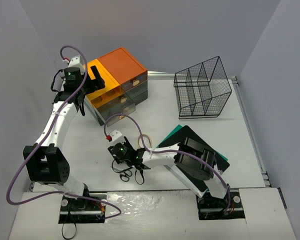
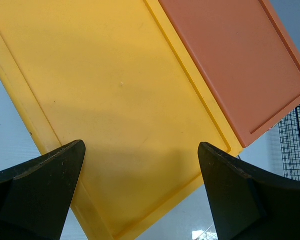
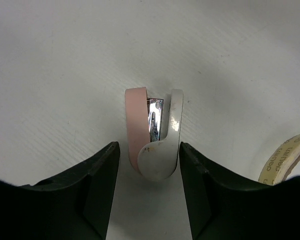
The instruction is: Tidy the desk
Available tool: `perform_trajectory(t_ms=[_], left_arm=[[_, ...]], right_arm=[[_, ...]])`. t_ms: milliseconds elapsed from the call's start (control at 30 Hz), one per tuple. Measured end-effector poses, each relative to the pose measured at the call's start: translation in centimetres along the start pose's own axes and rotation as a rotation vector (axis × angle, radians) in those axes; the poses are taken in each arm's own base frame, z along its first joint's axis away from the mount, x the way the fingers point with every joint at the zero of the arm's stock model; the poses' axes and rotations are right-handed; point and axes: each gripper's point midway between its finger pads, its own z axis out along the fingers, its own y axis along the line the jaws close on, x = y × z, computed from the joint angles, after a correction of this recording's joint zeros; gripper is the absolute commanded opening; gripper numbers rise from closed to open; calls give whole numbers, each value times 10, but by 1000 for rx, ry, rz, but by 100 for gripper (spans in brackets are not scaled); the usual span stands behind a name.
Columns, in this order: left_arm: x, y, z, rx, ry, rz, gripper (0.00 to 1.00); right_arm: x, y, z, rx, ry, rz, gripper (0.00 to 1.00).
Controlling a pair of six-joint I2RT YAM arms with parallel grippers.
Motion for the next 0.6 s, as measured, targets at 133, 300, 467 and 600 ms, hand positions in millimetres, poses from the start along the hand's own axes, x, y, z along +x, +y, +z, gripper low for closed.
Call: perform_trajectory(t_ms=[133, 300, 467, 600], left_arm=[[0, 0, 0, 1, 3, 5, 97], [0, 0, -1, 1, 4, 6, 97], [0, 0, -1, 2, 4, 7, 97], [0, 0, -1, 2, 4, 6, 97]], right_arm=[[1, 0, 2, 16, -9, -3, 17], [3, 0, 0, 26, -8, -8, 0], [7, -1, -11, 31, 30, -33, 0], [-2, 0, -38, 14, 55, -54, 0]])
